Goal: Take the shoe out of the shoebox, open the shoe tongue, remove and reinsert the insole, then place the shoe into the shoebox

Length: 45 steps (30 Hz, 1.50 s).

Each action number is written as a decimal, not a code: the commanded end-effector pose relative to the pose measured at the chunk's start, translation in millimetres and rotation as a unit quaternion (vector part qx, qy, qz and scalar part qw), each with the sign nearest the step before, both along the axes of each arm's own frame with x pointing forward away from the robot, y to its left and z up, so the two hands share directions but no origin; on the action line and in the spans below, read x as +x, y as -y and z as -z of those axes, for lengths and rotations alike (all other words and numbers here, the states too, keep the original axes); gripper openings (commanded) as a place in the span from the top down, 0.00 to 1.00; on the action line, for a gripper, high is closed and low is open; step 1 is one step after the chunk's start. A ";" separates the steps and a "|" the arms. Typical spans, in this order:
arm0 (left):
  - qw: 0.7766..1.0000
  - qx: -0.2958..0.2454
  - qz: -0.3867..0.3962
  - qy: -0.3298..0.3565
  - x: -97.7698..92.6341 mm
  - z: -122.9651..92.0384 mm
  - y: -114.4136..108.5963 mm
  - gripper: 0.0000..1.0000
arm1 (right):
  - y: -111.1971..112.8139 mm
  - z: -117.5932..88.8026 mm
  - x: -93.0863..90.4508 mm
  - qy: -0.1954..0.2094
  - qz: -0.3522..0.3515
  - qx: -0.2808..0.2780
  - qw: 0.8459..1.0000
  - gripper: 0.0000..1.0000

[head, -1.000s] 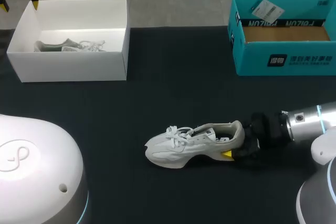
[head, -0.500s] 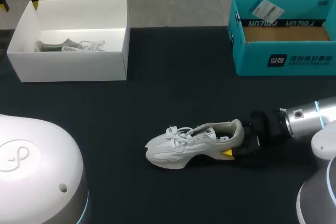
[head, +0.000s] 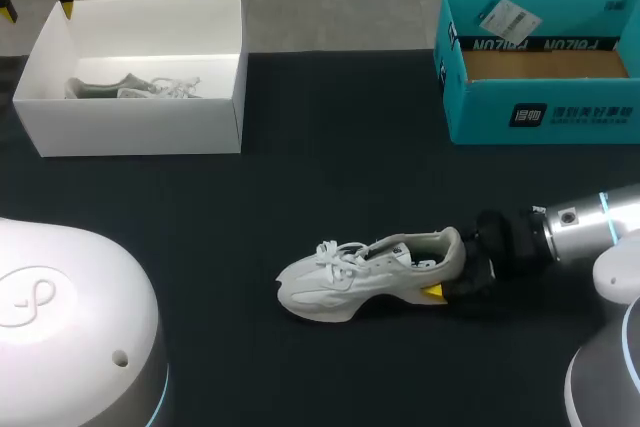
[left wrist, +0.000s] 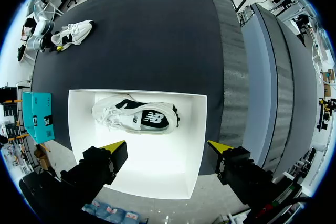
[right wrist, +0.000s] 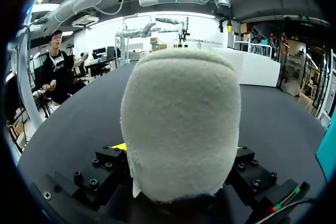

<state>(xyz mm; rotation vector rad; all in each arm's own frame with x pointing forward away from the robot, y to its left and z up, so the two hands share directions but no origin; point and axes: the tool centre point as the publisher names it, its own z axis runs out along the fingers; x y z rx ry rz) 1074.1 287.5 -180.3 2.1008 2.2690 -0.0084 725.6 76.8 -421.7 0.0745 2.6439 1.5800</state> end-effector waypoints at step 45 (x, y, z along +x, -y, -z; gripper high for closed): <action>0.965 0.011 -0.261 0.023 -45.2 -23.8 51.6 0.00 | -0.1 0.1 -0.2 0.001 0.001 -0.001 1.000 1.00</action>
